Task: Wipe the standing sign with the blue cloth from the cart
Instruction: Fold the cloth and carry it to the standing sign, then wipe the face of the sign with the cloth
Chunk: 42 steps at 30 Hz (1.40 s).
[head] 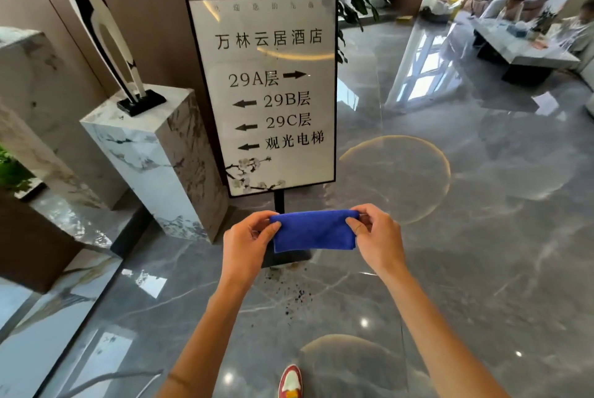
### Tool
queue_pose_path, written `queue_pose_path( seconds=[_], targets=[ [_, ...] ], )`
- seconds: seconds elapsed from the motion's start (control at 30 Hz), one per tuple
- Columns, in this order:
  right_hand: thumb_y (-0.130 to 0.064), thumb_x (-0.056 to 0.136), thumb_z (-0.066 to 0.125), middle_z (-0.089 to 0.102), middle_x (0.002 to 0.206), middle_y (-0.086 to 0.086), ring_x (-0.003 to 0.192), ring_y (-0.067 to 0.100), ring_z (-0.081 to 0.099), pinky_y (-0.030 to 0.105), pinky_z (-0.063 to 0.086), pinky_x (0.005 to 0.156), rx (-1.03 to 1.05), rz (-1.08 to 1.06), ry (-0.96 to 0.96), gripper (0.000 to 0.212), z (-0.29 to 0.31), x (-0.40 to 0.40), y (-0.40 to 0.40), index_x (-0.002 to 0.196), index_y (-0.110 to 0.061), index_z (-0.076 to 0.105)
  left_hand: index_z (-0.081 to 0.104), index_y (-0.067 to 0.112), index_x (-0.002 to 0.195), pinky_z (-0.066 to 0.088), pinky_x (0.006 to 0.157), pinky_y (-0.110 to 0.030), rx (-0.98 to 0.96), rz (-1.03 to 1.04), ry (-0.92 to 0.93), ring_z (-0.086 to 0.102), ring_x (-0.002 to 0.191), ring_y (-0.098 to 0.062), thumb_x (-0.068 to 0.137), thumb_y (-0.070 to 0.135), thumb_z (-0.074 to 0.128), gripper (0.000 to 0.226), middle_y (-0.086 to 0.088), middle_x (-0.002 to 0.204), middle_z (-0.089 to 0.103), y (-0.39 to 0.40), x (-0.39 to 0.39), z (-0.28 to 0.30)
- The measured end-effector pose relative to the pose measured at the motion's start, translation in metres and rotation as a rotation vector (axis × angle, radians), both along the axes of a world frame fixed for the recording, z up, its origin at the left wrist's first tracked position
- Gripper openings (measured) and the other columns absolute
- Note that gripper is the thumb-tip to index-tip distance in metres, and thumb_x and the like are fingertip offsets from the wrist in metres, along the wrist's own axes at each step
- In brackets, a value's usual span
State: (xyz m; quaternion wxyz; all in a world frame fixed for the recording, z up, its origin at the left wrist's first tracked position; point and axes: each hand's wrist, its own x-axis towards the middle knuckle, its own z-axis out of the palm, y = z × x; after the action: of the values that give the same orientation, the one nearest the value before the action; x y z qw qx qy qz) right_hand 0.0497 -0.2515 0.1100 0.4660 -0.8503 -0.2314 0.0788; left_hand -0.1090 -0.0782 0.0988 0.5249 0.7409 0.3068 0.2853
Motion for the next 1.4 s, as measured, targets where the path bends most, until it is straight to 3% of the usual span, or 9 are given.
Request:
queue_pose_path(
  seconds=[0.17,0.5,0.6,0.73,0.9,1.03,1.2,1.3,1.4],
  targets=[
    [-0.017,0.095,0.065,0.069,0.087,-0.008,0.083,0.002,0.065,0.008,0.049,0.061,0.010,-0.011,0.021,0.010,0.001,0.036,0.025,0.097,-0.026,0.064,0.074,0.026,0.103,0.056,0.074,-0.014,-0.029,0.003,0.011,0.070,0.085,0.004,0.093,0.012,0.069,0.018,0.014,0.092,0.075,0.033,0.045,-0.005],
    [-0.013,0.094,0.065,0.071,0.090,-0.009,0.086,0.005,0.068,0.015,0.055,0.068,0.082,0.091,0.055,0.021,-0.004,0.115,0.072,0.094,-0.034,0.061,0.071,0.041,0.090,0.055,0.072,-0.014,-0.155,0.088,-0.032,0.071,0.083,0.002,0.092,0.014,0.071,0.027,0.016,0.083,0.078,0.075,0.119,-0.013],
    [-0.014,0.094,0.066,0.073,0.093,-0.006,0.087,0.008,0.070,0.020,0.057,0.071,0.110,0.131,0.081,0.016,-0.006,0.147,0.091,0.101,-0.028,0.064,0.073,0.035,0.095,0.054,0.068,-0.012,-0.198,0.134,-0.067,0.072,0.083,0.000,0.093,0.015,0.070,0.021,0.017,0.084,0.078,0.085,0.144,-0.012],
    [-0.015,0.093,0.069,0.077,0.089,-0.006,0.085,0.006,0.072,0.016,0.055,0.067,0.225,0.181,0.258,0.014,-0.009,0.193,0.113,0.103,-0.024,0.068,0.073,0.018,0.107,0.053,0.064,-0.011,-0.254,0.193,-0.102,0.072,0.080,0.002,0.094,0.012,0.068,0.015,0.015,0.084,0.079,0.100,0.181,-0.008],
    [-0.015,0.092,0.070,0.079,0.093,0.002,0.090,0.018,0.074,0.028,0.058,0.076,0.333,0.242,0.462,0.018,-0.014,0.241,0.135,0.109,-0.019,0.070,0.070,0.026,0.098,0.054,0.063,-0.014,-0.266,0.209,-0.105,0.071,0.081,-0.001,0.096,0.005,0.063,0.023,0.013,0.084,0.078,0.113,0.219,-0.005],
    [-0.011,0.092,0.069,0.077,0.097,0.012,0.089,0.024,0.068,0.044,0.053,0.081,0.405,0.308,0.637,0.015,-0.019,0.267,0.151,0.102,-0.022,0.072,0.069,0.031,0.098,0.055,0.069,-0.016,-0.276,0.244,-0.112,0.070,0.085,0.000,0.098,0.004,0.060,0.028,0.017,0.087,0.076,0.119,0.242,-0.010],
    [-0.009,0.093,0.066,0.076,0.105,0.010,0.094,0.021,0.070,0.035,0.053,0.075,0.444,0.357,0.747,0.015,-0.023,0.287,0.168,0.105,-0.017,0.069,0.071,0.027,0.100,0.054,0.068,-0.015,-0.360,0.258,-0.158,0.069,0.086,0.000,0.098,0.005,0.060,0.025,0.013,0.090,0.076,0.129,0.258,-0.013],
    [-0.011,0.084,0.067,0.070,0.091,0.007,0.083,0.019,0.065,0.031,0.045,0.066,0.572,0.313,0.933,0.008,-0.023,0.292,0.182,0.088,-0.016,0.061,0.076,0.030,0.095,0.053,0.074,-0.022,-0.504,0.240,-0.227,0.066,0.087,-0.003,0.098,0.010,0.061,0.025,0.008,0.092,0.075,0.138,0.267,-0.014],
    [-0.015,0.078,0.069,0.061,0.080,0.005,0.075,0.021,0.057,0.033,0.036,0.063,0.621,0.254,1.042,0.020,-0.026,0.293,0.196,0.078,-0.016,0.050,0.078,0.023,0.096,0.051,0.082,-0.029,-0.626,0.202,-0.278,0.067,0.093,-0.010,0.088,0.024,0.072,0.010,0.000,0.098,0.075,0.149,0.273,-0.016]
  ],
)
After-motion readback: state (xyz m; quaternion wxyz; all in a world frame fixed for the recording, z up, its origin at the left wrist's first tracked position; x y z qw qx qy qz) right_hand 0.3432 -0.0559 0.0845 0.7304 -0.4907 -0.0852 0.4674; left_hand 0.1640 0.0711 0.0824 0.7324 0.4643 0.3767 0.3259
